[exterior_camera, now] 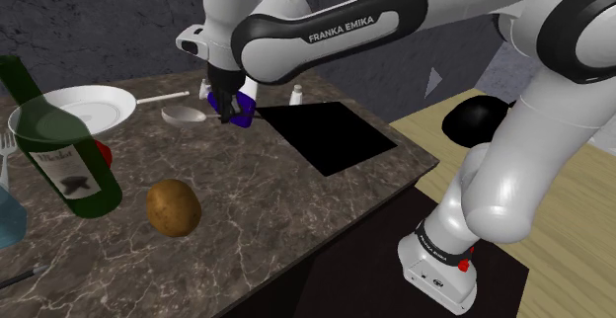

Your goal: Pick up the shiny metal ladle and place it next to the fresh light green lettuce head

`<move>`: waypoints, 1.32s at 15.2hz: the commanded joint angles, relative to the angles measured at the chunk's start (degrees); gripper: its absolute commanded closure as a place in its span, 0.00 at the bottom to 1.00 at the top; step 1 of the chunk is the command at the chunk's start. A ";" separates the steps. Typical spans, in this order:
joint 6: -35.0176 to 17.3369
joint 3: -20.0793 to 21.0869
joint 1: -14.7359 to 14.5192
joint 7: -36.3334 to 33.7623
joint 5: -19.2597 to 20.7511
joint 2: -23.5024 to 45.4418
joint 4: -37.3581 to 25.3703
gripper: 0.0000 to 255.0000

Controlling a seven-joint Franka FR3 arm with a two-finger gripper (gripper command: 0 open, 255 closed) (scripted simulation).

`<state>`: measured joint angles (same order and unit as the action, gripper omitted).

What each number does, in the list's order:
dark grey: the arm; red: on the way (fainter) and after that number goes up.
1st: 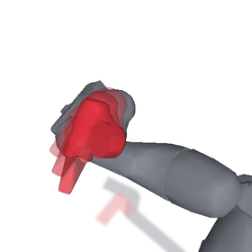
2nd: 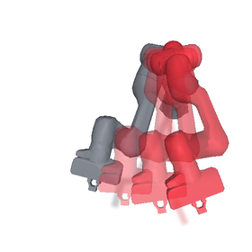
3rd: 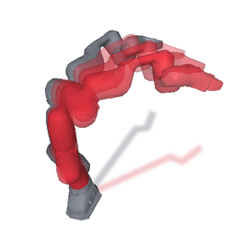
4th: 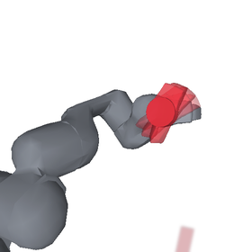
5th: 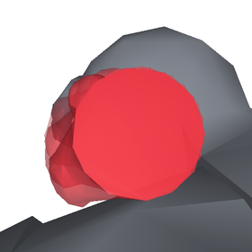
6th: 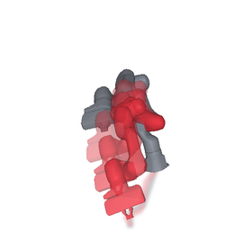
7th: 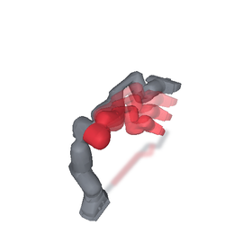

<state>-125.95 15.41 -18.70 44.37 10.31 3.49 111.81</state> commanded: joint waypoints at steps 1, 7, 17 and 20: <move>1.32 -0.04 0.07 0.45 -0.26 -0.24 -1.15 1.00; 5.68 0.03 0.07 1.35 -1.01 -1.20 -4.64 1.00; 6.30 -3.93 4.21 10.68 -3.84 -4.34 -3.30 1.00; 5.67 -6.00 6.19 15.11 -4.88 -4.96 -2.47 1.00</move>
<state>-120.19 10.05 -13.12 58.02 5.78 -1.14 109.07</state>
